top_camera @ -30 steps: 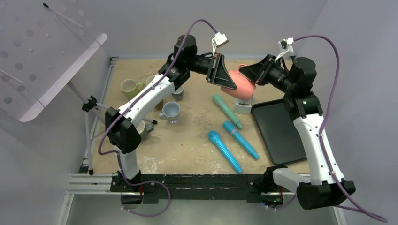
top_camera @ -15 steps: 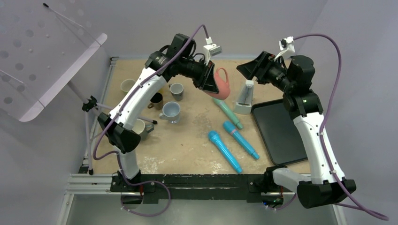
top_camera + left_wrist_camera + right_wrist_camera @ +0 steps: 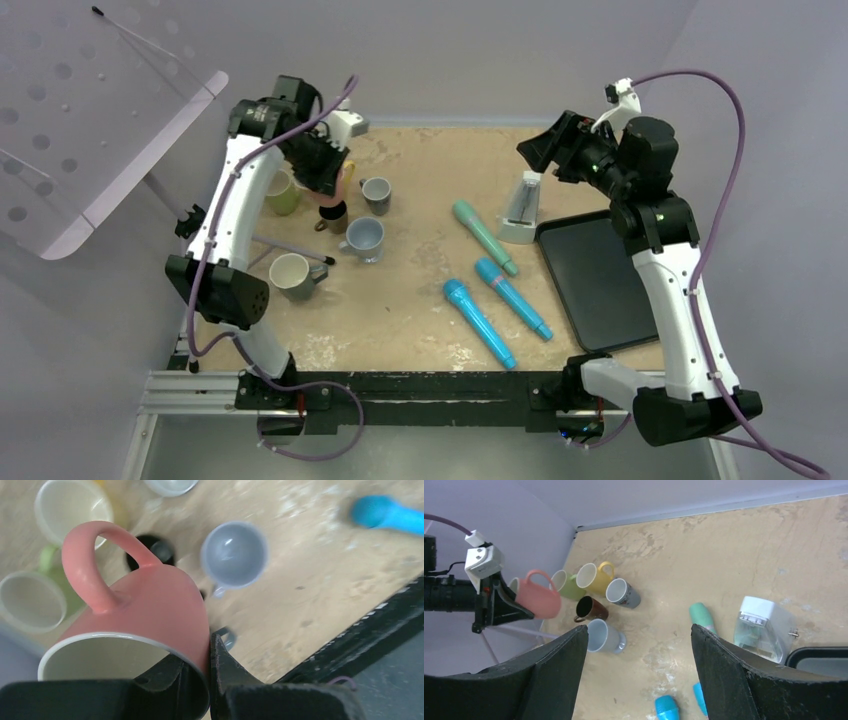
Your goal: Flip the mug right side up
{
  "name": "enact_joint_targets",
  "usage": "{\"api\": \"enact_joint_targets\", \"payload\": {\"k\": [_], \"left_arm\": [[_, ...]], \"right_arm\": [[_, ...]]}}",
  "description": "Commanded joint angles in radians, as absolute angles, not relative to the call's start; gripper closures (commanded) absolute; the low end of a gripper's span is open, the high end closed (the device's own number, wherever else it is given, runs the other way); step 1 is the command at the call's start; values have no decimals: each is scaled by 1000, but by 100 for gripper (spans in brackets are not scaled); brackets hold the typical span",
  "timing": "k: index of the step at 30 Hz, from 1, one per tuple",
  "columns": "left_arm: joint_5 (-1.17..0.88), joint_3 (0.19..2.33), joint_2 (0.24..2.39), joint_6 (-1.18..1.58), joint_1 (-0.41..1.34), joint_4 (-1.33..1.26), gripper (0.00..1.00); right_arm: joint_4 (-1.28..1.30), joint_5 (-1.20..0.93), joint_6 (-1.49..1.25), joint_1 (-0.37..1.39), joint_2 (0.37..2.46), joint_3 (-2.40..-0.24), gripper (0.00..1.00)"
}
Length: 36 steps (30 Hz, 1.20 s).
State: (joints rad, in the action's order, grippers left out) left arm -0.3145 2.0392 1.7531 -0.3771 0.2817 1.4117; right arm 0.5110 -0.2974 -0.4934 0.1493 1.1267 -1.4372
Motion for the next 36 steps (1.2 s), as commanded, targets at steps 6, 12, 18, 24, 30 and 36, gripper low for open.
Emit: {"api": "enact_joint_targets", "payload": {"k": [6,12,18,24,30,36], "left_arm": [[-106,1871,1686,-508,101,1310,100],[-104,1840,1767,-491,92,1201,100],[-78,1863,1852,-477,60,1183,100],[-101,1829,1875,-461,51,1153,100],[-118,1777,1902,-463,32,1112,100],[-142,1732,1906,-476,26,1064,100]], "right_arm": [[549,-219,-439,149,1087,-1417,20],[582,-198,-408,149,1081,-1412,20],[600,-191,-380,147,1052,-1398,20],[594,-195,-377,148,1043,-1380,20],[608,-194,-368,148,1048,-1391,20],[614,-189,-366,149,1046,-1390,20]]}}
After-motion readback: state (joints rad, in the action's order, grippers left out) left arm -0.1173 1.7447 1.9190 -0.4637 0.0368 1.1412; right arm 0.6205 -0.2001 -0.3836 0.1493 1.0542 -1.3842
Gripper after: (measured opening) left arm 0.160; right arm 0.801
